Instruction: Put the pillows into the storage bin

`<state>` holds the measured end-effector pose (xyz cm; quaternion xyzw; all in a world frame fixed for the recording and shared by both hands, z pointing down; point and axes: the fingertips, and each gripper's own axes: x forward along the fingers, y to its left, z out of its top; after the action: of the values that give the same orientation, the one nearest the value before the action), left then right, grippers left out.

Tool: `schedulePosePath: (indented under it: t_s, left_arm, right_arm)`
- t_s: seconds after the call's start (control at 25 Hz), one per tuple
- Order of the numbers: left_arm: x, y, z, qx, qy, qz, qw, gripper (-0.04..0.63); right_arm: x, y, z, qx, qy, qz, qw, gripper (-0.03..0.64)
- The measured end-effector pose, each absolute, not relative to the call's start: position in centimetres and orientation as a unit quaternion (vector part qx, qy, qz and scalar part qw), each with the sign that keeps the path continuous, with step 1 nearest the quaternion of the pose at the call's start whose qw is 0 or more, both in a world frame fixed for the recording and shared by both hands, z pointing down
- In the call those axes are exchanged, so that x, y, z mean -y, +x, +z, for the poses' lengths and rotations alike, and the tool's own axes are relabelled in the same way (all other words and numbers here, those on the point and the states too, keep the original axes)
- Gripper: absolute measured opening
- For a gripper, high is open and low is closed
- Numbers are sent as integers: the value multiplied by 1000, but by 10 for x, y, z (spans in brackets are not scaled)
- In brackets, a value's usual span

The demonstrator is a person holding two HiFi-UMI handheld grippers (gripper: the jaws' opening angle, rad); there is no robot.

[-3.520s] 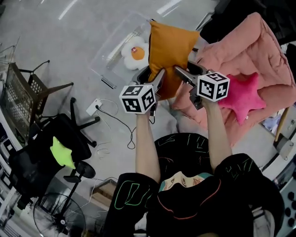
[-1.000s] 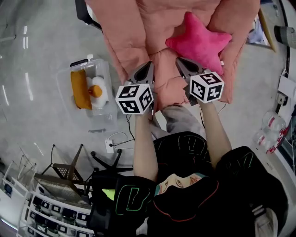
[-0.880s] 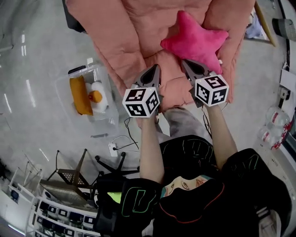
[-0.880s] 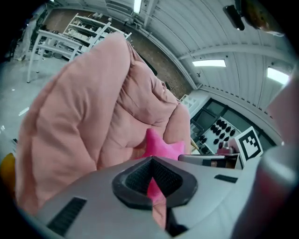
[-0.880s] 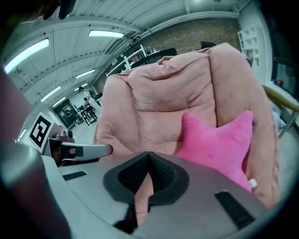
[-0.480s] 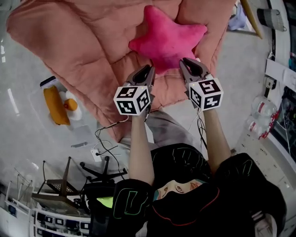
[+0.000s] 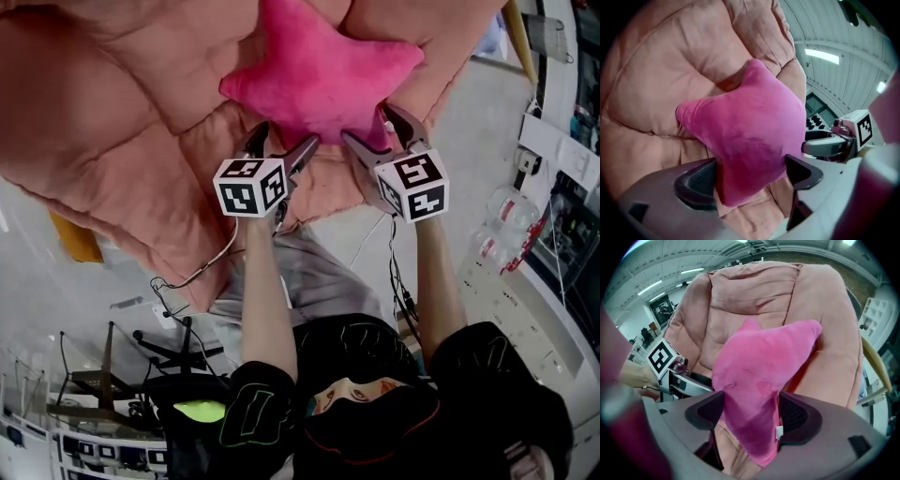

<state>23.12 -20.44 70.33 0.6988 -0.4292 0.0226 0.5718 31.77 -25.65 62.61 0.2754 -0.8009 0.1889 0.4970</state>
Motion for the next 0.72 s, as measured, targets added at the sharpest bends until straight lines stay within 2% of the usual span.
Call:
schedulePosePath:
  t_s: [0.12, 0.24, 0.36, 0.44, 0.56, 0.72]
  left_arm:
    - [201, 232, 713, 413, 698, -13, 585, 503]
    - [205, 234, 717, 380, 712, -42, 589, 503]
    - [215, 235, 714, 361, 733, -43, 575, 464]
    - [216, 235, 708, 359, 737, -38, 572, 442]
    - [213, 233, 693, 367, 728, -41, 578, 427]
    - [201, 222, 661, 385, 727, -34, 567, 419]
  right_arm:
    - [253, 315, 636, 804, 263, 219, 487, 358]
    - [252, 311, 642, 811, 255, 251, 464, 357]
    - [257, 309, 644, 814, 252, 258, 456, 356]
    - [256, 307, 641, 813, 253, 261, 456, 329]
    - [253, 306, 625, 817, 267, 259, 441, 287]
    - [240, 302, 599, 826, 276, 285, 400, 275]
